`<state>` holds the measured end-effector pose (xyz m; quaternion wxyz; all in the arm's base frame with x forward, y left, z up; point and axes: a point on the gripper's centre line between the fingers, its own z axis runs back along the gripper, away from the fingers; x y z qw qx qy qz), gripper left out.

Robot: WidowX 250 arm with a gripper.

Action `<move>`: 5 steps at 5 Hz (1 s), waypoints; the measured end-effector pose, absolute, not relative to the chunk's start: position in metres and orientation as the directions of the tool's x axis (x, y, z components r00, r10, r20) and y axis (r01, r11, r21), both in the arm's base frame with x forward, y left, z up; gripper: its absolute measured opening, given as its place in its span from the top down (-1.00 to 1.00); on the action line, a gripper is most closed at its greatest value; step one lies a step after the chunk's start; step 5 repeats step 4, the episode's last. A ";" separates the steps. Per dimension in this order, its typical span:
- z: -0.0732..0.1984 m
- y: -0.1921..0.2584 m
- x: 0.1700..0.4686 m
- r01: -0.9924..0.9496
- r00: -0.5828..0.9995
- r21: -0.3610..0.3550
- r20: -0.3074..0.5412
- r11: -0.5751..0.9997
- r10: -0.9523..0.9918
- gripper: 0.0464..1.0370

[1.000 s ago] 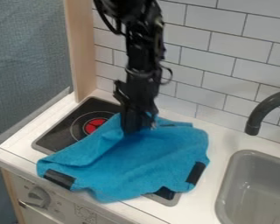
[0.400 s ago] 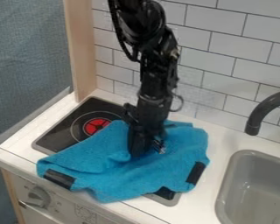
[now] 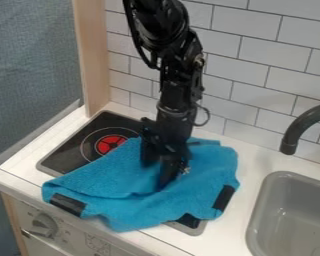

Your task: Fold the cloth form the top left to bottom right

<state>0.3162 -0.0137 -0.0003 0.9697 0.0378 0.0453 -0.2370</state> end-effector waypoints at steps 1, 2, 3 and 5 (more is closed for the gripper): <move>0.019 -0.012 0.317 0.457 0.888 0.047 -0.073 0.888 -0.454 -0.95; 0.041 -0.011 0.317 0.458 0.889 0.041 -0.035 0.888 -0.457 -0.94; 0.061 -0.005 0.316 0.444 0.896 0.043 0.009 0.895 -0.444 -0.92; 0.061 -0.004 0.315 0.441 0.897 0.039 0.013 0.897 -0.442 -0.92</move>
